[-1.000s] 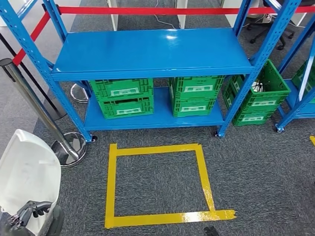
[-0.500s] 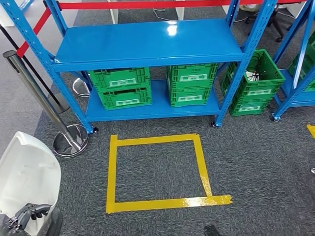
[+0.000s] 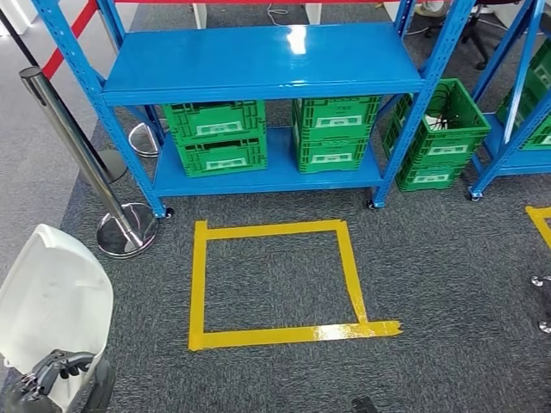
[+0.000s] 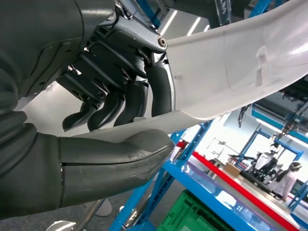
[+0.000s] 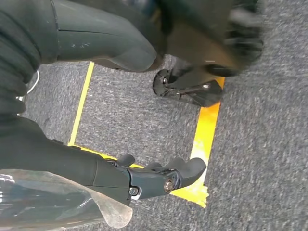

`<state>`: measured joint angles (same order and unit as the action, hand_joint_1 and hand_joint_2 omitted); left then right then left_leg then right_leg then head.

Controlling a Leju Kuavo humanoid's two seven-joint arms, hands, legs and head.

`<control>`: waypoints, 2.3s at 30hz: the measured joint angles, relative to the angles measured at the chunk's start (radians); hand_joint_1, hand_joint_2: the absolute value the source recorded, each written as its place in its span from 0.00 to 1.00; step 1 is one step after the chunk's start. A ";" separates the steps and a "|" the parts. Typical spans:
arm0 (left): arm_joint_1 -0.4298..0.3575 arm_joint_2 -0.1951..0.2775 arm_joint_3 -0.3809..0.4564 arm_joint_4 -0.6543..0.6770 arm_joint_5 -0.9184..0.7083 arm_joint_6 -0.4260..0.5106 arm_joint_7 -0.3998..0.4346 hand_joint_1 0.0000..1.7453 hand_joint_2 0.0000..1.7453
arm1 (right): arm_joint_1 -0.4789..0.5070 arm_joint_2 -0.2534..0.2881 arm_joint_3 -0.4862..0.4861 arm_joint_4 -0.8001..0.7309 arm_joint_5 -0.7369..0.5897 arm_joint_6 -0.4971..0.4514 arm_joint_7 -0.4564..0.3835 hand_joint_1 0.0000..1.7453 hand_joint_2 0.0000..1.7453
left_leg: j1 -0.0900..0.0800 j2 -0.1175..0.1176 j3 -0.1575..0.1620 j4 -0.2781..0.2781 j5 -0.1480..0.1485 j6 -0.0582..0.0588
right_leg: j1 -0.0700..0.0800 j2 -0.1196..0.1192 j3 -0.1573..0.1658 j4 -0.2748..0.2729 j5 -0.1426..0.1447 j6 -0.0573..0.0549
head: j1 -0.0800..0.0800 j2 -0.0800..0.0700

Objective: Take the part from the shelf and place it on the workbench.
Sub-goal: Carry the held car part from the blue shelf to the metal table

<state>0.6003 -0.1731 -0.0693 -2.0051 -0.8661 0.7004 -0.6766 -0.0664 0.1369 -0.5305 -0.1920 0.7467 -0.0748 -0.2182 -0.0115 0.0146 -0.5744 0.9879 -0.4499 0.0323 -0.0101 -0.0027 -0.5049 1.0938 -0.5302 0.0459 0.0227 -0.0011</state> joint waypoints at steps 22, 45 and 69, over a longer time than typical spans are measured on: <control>-0.103 0.044 -0.097 0.029 0.021 0.000 0.041 1.00 1.00 | 0.013 -0.004 -0.062 -0.001 -0.027 -0.013 0.001 0.00 1.00 | -0.024 -0.014 0.116 -0.051 -0.048 0.037 | 0.024 -0.001 -0.124 -0.056 0.048 -0.034 | -0.011 0.000; -0.223 0.074 -0.252 0.151 -0.035 -0.001 0.118 1.00 1.00 | 0.031 -0.038 -0.135 -0.001 -0.040 -0.012 0.023 0.00 1.00 | 0.017 0.006 -0.020 0.147 -0.039 -0.043 | -0.010 -0.078 0.042 -0.112 -0.030 -0.036 | -0.022 0.000; -0.369 0.088 -0.369 0.260 -0.028 -0.002 0.193 1.00 1.00 | 0.035 -0.049 -0.191 -0.002 -0.052 -0.013 0.029 0.00 1.00 | -0.002 -0.055 -0.067 0.143 -0.066 -0.035 | -0.025 0.019 -0.003 -0.101 0.014 -0.032 | -0.030 0.000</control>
<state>0.2309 -0.0849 -0.4383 -1.7455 -0.8942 0.6989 -0.4834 -0.0314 0.0880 -0.7216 -0.1942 0.6944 -0.0876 -0.1895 -0.0134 -0.0408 -0.6417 1.1305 -0.5163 -0.0025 -0.0349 0.0164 -0.5076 0.9932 -0.5164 0.0143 -0.0069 -0.0011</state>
